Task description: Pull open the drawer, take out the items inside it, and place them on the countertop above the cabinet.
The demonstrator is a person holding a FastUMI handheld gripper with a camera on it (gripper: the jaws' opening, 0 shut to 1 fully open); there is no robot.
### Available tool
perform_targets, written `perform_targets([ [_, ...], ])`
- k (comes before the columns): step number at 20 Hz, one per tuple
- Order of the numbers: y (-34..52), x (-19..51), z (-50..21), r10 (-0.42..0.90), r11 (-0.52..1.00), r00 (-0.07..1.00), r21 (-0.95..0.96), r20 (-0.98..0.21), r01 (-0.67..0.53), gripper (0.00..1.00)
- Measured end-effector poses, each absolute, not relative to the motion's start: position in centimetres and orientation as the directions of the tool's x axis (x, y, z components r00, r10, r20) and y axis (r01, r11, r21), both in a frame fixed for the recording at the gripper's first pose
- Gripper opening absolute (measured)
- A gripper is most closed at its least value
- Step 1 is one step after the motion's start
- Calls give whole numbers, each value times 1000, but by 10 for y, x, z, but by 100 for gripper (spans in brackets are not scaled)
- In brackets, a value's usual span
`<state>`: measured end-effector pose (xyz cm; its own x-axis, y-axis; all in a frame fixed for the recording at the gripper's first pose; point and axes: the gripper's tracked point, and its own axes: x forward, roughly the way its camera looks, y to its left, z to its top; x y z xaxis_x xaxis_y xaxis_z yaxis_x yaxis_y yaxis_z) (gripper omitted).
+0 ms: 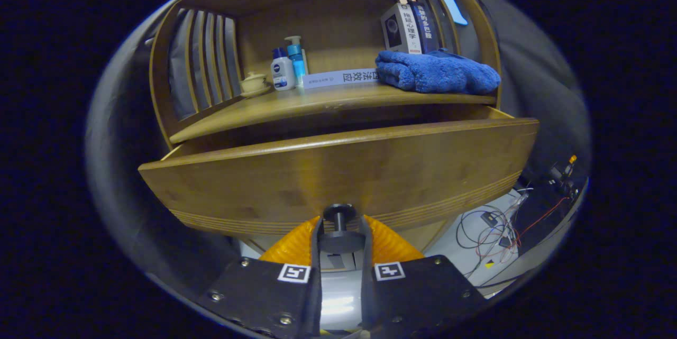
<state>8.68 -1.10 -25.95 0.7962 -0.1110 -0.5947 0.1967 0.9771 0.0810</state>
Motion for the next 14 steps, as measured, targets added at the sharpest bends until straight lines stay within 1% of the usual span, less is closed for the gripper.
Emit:
perform_targets([
  [3, -10, 62, -256, -119, 974, 792, 83, -599, 209, 30],
  [7, -6, 28, -260, -127, 975, 760, 61, -638, 214, 30],
  [14, -3, -5, -257, -150, 962, 762, 84, -630, 259, 30],
])
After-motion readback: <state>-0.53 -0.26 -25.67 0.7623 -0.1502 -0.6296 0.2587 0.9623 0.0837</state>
